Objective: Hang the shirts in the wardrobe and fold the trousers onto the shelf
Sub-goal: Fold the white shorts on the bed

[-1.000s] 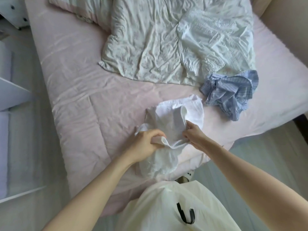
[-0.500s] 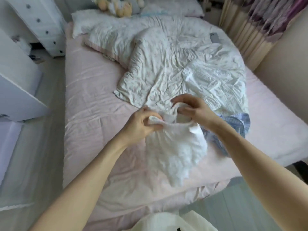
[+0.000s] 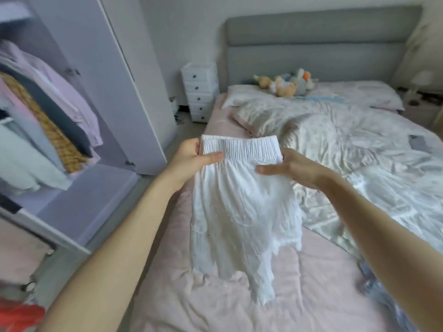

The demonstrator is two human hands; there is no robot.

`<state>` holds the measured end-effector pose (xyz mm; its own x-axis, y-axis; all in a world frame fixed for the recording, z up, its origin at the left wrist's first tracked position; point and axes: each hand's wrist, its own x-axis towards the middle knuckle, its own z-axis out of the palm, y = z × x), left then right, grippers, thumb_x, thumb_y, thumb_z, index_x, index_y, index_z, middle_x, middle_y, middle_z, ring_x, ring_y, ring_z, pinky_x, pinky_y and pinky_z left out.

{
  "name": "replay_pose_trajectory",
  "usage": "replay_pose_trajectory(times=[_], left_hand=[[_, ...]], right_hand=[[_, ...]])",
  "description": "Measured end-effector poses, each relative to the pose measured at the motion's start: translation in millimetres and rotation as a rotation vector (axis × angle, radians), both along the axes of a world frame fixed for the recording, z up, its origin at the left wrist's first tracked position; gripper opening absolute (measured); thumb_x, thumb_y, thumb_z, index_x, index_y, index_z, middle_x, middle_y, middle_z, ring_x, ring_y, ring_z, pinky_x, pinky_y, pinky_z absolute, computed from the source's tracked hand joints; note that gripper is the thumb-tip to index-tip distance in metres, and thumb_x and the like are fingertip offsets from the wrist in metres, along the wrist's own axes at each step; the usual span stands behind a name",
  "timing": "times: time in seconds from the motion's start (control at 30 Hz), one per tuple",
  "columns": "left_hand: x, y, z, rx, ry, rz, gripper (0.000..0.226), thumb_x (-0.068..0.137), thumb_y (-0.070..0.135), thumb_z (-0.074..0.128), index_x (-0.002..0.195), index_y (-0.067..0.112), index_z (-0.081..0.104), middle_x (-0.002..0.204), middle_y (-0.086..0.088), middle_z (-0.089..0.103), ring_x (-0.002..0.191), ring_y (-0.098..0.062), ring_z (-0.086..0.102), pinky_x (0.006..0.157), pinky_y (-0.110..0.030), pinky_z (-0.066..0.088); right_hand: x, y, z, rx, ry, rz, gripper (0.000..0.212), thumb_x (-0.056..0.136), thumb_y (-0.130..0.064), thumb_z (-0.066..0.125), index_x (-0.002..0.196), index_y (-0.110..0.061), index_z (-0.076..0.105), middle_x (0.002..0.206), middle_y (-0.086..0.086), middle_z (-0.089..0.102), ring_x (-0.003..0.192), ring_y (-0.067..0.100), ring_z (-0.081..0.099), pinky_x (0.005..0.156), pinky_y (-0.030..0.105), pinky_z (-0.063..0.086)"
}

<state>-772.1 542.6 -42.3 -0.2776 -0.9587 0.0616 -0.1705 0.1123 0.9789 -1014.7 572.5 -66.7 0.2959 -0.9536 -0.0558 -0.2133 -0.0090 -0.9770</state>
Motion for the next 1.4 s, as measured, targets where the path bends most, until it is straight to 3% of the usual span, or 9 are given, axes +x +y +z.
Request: replay_pose_trajectory(times=[0.17, 0.4, 0.5, 0.77, 0.9, 0.97, 1.1, 1.23, 1.4], left_hand=[[15, -42, 23, -0.239, -0.327, 0.230, 0.029, 0.082, 0.011, 0.069, 0.110, 0.008, 0.065, 0.094, 0.000, 0.064, 0.088, -0.013, 0.059, 0.082, -0.026, 0.046], [37, -35, -27, -0.678, -0.202, 0.158, 0.021, 0.077, -0.006, 0.060, 0.097, -0.005, 0.062, 0.113, -0.010, 0.053, 0.111, -0.020, 0.052, 0.098, -0.015, 0.036], [54, -3, -122, -0.552, -0.305, 0.005, 0.025, 0.069, -0.013, 0.051, 0.090, -0.005, 0.061, 0.122, -0.012, 0.052, 0.123, -0.016, 0.045, 0.105, -0.013, 0.029], [63, 80, -354, -0.081, -0.590, -0.232, 0.021, 0.080, -0.003, 0.063, 0.099, 0.003, 0.059, 0.104, -0.012, 0.063, 0.111, -0.033, 0.058, 0.082, -0.029, 0.041], [58, 120, -419, 0.272, -0.626, -0.192, 0.031, 0.093, 0.024, 0.055, 0.119, 0.012, 0.043, 0.109, -0.003, 0.059, 0.101, -0.026, 0.058, 0.070, -0.019, 0.034], [52, 113, -434, 0.311, -0.680, -0.091, 0.037, 0.093, 0.032, 0.052, 0.124, 0.015, 0.040, 0.103, -0.004, 0.061, 0.097, -0.030, 0.060, 0.069, -0.028, 0.039], [26, 71, -447, 0.129, -0.676, 0.131, 0.048, 0.091, 0.031, 0.057, 0.132, 0.012, 0.042, 0.124, -0.005, 0.060, 0.105, -0.030, 0.060, 0.074, -0.034, 0.045], [8, 32, -463, 0.060, -0.830, 0.075, 0.050, 0.084, 0.025, 0.067, 0.128, 0.010, 0.049, 0.122, -0.015, 0.051, 0.108, -0.033, 0.053, 0.080, -0.041, 0.044], [27, 47, -477, -0.604, -0.993, -0.181, 0.027, 0.078, 0.029, 0.064, 0.099, 0.013, 0.067, 0.118, -0.011, 0.061, 0.119, -0.029, 0.047, 0.092, -0.045, 0.037]], right_hand=[[49, -60, 23, -0.260, 0.211, -0.258, 0.041, 0.078, 0.000, 0.070, 0.118, -0.002, 0.059, 0.098, 0.002, 0.059, 0.078, 0.005, 0.057, 0.062, 0.009, 0.044], [66, -51, -14, -0.539, 0.311, -0.308, 0.039, 0.079, -0.006, 0.071, 0.114, 0.003, 0.058, 0.118, 0.019, 0.060, 0.112, 0.029, 0.057, 0.095, 0.033, 0.043], [70, -24, -103, -0.520, 0.534, -0.166, 0.038, 0.078, 0.006, 0.066, 0.116, 0.007, 0.057, 0.125, 0.024, 0.055, 0.127, 0.042, 0.041, 0.107, 0.057, 0.026], [75, 70, -338, 0.057, 0.715, -0.018, 0.038, 0.086, -0.001, 0.050, 0.124, -0.006, 0.052, 0.134, 0.006, 0.049, 0.142, 0.025, 0.019, 0.115, 0.035, 0.005], [75, 124, -396, 0.434, 0.672, -0.065, 0.037, 0.089, -0.028, 0.059, 0.118, -0.009, 0.049, 0.113, 0.013, 0.057, 0.116, 0.030, 0.047, 0.091, 0.039, 0.041], [76, 125, -412, 0.515, 0.742, -0.189, 0.044, 0.088, -0.039, 0.057, 0.117, -0.009, 0.043, 0.106, 0.019, 0.061, 0.105, 0.037, 0.055, 0.071, 0.036, 0.039], [86, 94, -417, 0.177, 0.782, -0.563, 0.041, 0.087, -0.028, 0.061, 0.120, -0.011, 0.046, 0.106, 0.015, 0.061, 0.104, 0.036, 0.055, 0.087, 0.042, 0.040], [94, 89, -436, -0.417, 1.135, -0.102, 0.066, 0.073, -0.026, 0.071, 0.133, -0.021, 0.045, 0.130, 0.015, 0.054, 0.127, 0.033, 0.043, 0.106, 0.060, 0.026], [80, 93, -451, -0.071, 1.345, 0.324, 0.091, 0.060, -0.033, 0.082, 0.140, -0.028, 0.039, 0.149, 0.010, 0.034, 0.136, 0.037, 0.031, 0.097, 0.065, 0.034]])
